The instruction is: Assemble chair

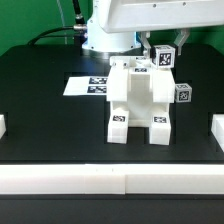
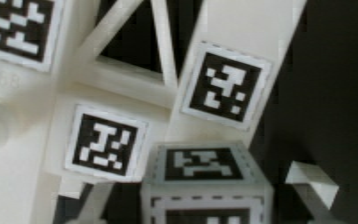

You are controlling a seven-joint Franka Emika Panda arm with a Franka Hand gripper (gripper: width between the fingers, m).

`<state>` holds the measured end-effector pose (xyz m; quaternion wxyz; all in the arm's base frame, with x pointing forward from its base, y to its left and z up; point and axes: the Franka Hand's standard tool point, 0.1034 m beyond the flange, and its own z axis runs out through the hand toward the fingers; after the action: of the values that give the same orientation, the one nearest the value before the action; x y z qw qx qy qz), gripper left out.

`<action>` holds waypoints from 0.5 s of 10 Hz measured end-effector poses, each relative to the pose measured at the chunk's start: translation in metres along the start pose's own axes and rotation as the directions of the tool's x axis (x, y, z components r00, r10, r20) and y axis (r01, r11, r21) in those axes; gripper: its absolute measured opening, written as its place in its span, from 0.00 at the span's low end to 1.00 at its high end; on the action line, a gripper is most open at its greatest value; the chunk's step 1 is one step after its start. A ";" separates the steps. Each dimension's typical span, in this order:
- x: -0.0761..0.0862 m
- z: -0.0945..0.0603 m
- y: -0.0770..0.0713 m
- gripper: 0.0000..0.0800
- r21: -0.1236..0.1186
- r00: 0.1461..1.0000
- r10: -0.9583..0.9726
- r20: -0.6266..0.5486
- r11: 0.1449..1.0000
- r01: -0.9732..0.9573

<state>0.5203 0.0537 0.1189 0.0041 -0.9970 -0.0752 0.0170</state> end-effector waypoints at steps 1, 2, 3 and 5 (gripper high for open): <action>0.000 0.000 0.000 0.36 0.000 0.996 0.092 0.000 0.996 -0.092; 0.000 0.000 -0.001 0.36 0.010 0.981 0.193 0.001 0.981 -0.193; 0.000 0.000 -0.001 0.36 0.026 0.956 0.295 0.004 0.955 -0.295; 0.000 0.001 -0.001 0.36 0.036 0.889 0.457 0.011 0.889 -0.457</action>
Offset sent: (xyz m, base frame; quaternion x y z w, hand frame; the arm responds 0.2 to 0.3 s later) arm -0.0070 -0.0042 -0.0065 0.0108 -0.0065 0.2514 0.9678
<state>0.5200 0.0545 0.1182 0.0188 -0.9864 0.1619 0.0199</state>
